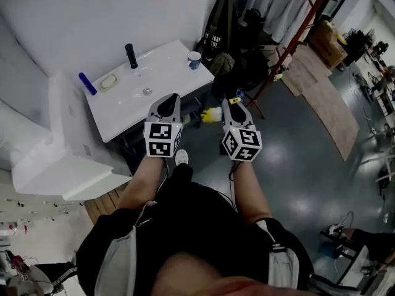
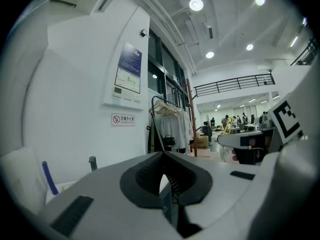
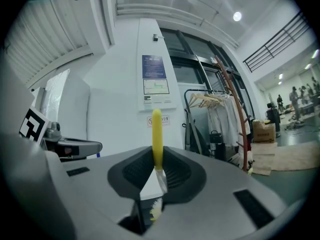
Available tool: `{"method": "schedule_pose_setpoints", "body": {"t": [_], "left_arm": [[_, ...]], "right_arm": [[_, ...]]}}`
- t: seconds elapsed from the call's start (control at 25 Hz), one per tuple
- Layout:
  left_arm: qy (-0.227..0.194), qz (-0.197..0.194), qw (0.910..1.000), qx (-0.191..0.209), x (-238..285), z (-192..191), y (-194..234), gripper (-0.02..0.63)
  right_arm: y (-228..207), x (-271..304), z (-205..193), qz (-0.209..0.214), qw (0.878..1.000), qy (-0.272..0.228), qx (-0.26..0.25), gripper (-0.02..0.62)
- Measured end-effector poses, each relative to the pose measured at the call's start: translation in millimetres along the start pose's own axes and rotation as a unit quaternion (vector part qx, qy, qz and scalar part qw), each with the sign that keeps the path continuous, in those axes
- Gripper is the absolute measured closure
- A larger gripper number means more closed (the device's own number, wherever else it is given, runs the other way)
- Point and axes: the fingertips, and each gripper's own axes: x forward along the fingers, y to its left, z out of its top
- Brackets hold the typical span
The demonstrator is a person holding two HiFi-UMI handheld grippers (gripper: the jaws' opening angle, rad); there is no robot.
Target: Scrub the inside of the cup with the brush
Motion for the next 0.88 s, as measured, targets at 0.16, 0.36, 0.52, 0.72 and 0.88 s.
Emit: {"method": "schedule_pose_setpoints", "body": {"t": [0.16, 0.36, 0.52, 0.72, 0.88], "left_arm": [[0.002, -0.005, 1.0, -0.003, 50.1, 1.2, 15.4, 0.592], [0.008, -0.015, 0.9998, -0.001, 114.3, 7.1, 36.6, 0.592], [0.017, -0.023, 0.9996, -0.004, 160.3, 8.4, 58.7, 0.592], [0.025, -0.029, 0.9992, -0.012, 211.9, 8.6, 88.3, 0.592], [0.027, -0.04, 0.9987, -0.013, 247.9, 7.2, 104.4, 0.592]], "right_arm": [[-19.1, 43.0, -0.5, -0.002, 1.0, 0.002, -0.004, 0.54], [-44.1, 98.3, 5.9, -0.009, 1.0, 0.007, 0.006, 0.54], [-54.4, 143.0, 10.7, -0.008, 1.0, 0.008, 0.014, 0.54], [-66.2, 197.7, 14.2, -0.014, 1.0, 0.013, 0.004, 0.54], [-81.7, 234.4, 15.1, -0.028, 1.0, 0.014, 0.001, 0.54]]}}
